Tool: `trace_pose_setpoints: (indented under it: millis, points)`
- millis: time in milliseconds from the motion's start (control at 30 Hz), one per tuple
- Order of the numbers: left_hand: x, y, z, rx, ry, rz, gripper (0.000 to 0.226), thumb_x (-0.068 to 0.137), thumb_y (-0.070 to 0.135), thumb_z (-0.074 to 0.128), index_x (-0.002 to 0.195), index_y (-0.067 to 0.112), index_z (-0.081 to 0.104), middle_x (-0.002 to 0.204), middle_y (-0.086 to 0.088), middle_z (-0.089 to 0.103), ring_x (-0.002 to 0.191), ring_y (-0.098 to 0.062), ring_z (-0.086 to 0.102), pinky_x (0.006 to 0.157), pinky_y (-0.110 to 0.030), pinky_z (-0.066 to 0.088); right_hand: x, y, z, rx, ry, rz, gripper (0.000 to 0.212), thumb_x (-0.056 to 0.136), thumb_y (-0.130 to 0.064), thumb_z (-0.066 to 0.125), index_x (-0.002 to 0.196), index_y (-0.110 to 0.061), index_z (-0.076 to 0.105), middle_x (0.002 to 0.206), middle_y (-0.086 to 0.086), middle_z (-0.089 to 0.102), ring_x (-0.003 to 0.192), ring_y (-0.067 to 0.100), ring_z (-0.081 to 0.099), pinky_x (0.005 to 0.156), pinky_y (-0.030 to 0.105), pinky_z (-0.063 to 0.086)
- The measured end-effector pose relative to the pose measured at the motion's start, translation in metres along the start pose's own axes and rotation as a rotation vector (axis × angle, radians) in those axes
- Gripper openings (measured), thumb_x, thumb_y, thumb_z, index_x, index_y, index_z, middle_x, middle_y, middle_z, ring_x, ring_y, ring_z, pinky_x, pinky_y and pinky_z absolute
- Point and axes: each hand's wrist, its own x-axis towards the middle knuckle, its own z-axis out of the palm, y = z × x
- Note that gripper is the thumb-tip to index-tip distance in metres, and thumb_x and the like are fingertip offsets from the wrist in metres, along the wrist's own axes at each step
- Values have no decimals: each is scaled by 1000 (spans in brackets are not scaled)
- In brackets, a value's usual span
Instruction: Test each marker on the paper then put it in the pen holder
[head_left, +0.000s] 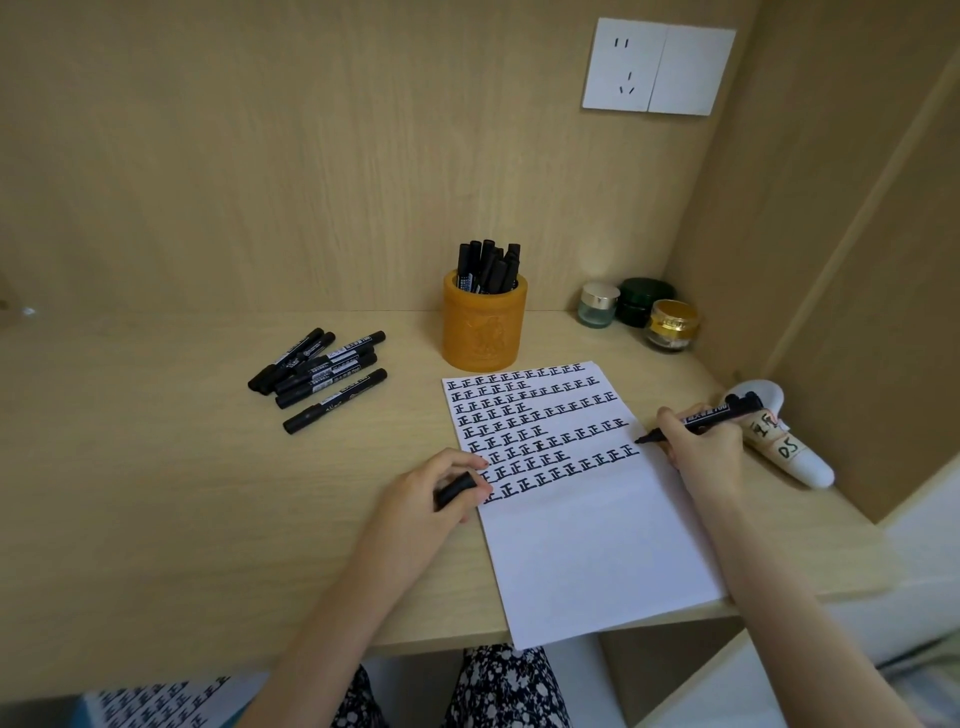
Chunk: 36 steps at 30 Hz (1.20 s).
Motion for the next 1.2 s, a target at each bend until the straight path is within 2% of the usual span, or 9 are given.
trace_pose_setpoints:
  millis: [100,167,433,533,600,800,1000,1133,1200]
  points:
    - [0,0,0,7,-1,2,19,87,26,64,102,36,60,95,19,69,74,1,65,79,-27,54,-1,-2,2,-32,5,-55,27,84,-8,62,60,-6,49,55,7,48,43,6,44,47,15,35]
    - [0,0,0,11,0,1,19,86,26,64,102,36,60,95,19,69,71,2,64,77,-24,53,-1,-2,3,-35,19,-64,29,84,-6,61,58,-7,47,55,6,47,43,5,43,45,14,34]
    - [-1,0,-1,25,1,6,20,85,28,64,102,38,60,98,18,69,74,1,64,79,-28,55,0,-2,1,-36,77,-20,31,85,-10,62,58,-11,47,56,2,48,49,9,45,47,14,35]
    - [-1,1,-1,13,-1,5,19,85,28,64,102,37,60,97,18,69,72,1,64,79,-28,55,1,0,-1,16,79,41,26,84,-13,63,60,-13,51,59,4,51,57,18,48,62,29,39]
    - [-1,1,-1,18,0,3,19,85,29,65,102,37,60,97,18,69,71,2,63,79,-28,55,1,-1,-1,23,74,53,26,83,-13,63,61,-14,51,61,4,52,60,19,49,65,32,40]
    - [-1,2,-1,21,1,4,19,85,29,65,103,35,61,97,17,69,70,2,63,78,-26,54,-3,-5,1,-18,38,9,25,84,-8,61,62,-10,50,61,2,50,59,15,46,56,21,38]
    - [-1,2,-1,12,0,-1,19,86,27,64,103,35,61,97,17,69,70,2,63,77,-25,54,-2,-5,0,-34,35,4,28,82,-3,59,61,-12,44,61,2,47,59,16,44,56,26,36]
    - [-1,0,-1,6,-4,2,19,86,26,64,104,34,61,98,17,69,73,1,64,79,-27,55,-3,-6,-1,-37,45,-10,28,82,-2,58,61,-11,43,61,3,45,57,15,43,49,14,36]
    - [-1,0,0,5,-4,0,20,86,26,64,104,34,61,98,17,69,73,1,64,79,-27,55,-3,-7,-1,-10,60,2,29,83,-2,58,61,-13,43,62,2,46,58,14,43,53,17,37]
